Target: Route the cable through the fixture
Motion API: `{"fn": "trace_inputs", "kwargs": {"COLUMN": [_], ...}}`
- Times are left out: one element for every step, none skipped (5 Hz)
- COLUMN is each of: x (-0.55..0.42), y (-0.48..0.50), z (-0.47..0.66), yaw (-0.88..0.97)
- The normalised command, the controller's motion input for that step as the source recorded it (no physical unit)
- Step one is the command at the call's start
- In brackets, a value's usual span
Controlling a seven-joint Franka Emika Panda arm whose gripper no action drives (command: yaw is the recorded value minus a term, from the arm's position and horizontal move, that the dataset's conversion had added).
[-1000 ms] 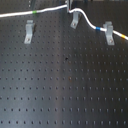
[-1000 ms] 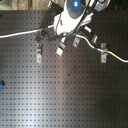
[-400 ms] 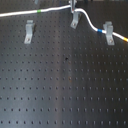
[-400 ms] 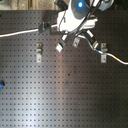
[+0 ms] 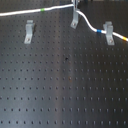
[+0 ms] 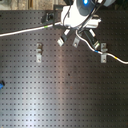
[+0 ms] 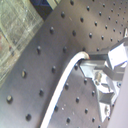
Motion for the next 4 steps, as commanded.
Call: {"fn": "trace_inputs", "kwargs": {"x": [-0.068,-0.352,-0.044,-0.092], "y": [0.008,0.019,0.001,0.001], "z": [0.00,-0.23,-0.23,-0.13], "yaw": [0.00,-0.15,-0.09,0.00]}}
